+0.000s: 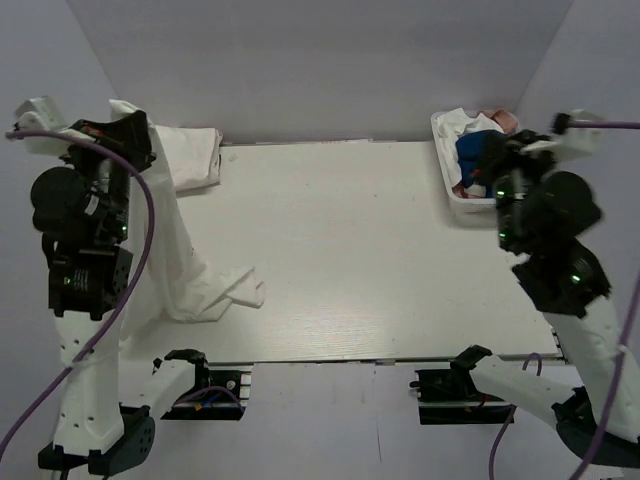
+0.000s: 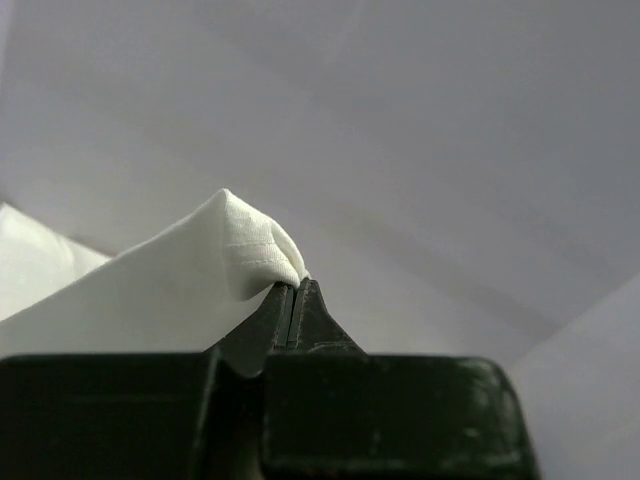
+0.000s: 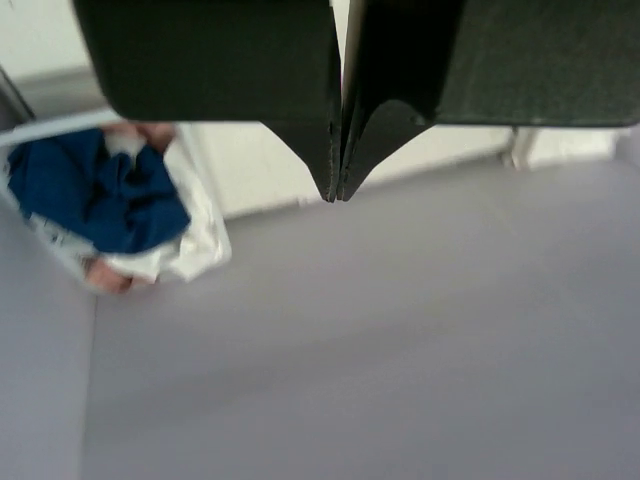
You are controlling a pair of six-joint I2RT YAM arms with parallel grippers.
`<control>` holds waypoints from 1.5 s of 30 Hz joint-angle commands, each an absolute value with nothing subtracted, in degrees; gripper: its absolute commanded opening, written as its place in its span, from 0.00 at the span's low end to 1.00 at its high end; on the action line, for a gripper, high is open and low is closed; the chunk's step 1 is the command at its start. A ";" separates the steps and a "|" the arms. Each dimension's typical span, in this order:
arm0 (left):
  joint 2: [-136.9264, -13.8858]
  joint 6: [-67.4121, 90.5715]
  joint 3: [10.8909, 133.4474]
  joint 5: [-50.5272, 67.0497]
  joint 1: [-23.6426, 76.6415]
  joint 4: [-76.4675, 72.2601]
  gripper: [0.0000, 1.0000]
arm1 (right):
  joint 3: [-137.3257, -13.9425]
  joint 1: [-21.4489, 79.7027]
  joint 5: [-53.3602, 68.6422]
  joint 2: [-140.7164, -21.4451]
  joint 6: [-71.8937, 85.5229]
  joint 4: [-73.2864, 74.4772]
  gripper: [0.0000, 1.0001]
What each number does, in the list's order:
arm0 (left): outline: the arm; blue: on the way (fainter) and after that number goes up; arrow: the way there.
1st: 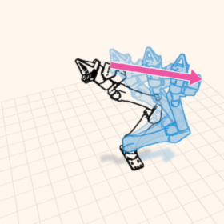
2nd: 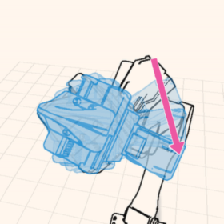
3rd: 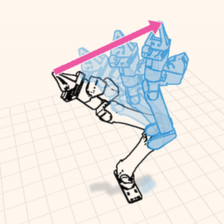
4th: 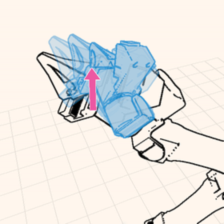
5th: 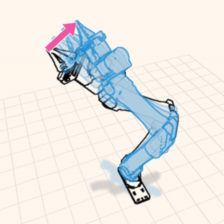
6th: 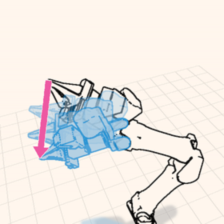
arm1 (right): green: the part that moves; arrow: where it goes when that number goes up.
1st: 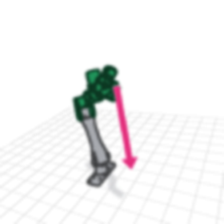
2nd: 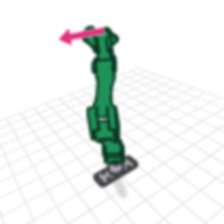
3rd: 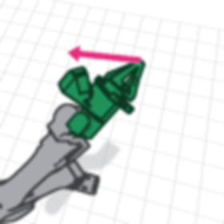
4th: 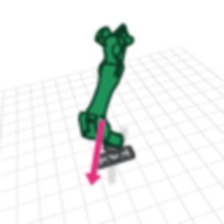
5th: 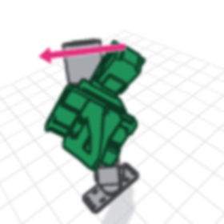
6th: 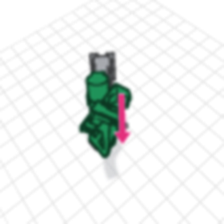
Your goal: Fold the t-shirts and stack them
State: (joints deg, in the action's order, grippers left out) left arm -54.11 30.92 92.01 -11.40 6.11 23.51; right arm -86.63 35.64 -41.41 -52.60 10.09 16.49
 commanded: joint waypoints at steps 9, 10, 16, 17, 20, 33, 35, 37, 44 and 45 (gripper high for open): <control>-71.35 35.77 83.93 17.22 6.68 11.34 0.00 | -62.07 35.33 -26.66 -59.40 19.34 12.75 0.00; -72.41 36.29 83.94 17.84 6.68 10.47 0.00 | -60.57 35.42 -22.80 -60.02 18.55 11.18 0.00; -73.84 35.69 83.94 12.51 6.68 9.58 0.00 | -54.22 38.30 5.38 -73.26 13.10 11.08 0.12; -73.31 35.16 83.94 10.65 6.68 10.71 0.00 | -55.10 39.10 6.32 -75.30 11.70 -1.19 0.18; -69.97 34.63 81.74 3.18 6.68 11.87 0.00 | -62.30 43.66 7.47 -86.64 9.15 -0.10 0.77; -61.53 32.00 78.84 -10.98 6.68 18.19 0.00 | -101.57 57.73 -3.16 -128.66 1.50 2.03 0.90; -61.00 31.99 78.84 -11.51 6.68 18.72 0.00 | -106.40 58.80 -1.68 -133.76 -2.01 3.42 0.90; -60.47 31.46 78.84 -11.51 6.68 19.34 0.00 | -110.20 59.50 -0.89 -137.17 -3.60 3.52 0.90; -59.85 30.94 79.37 -14.93 6.68 21.01 0.00 | -104.19 59.33 -3.95 -134.78 -0.35 -3.85 0.03; -59.33 30.94 79.37 -15.64 6.68 21.01 0.00 | -101.71 59.07 -5.43 -133.00 1.30 -6.83 0.00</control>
State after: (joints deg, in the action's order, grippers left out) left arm -61.87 31.77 78.70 -12.62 6.55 20.84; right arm -106.76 59.96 -2.22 -138.69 -0.58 -0.84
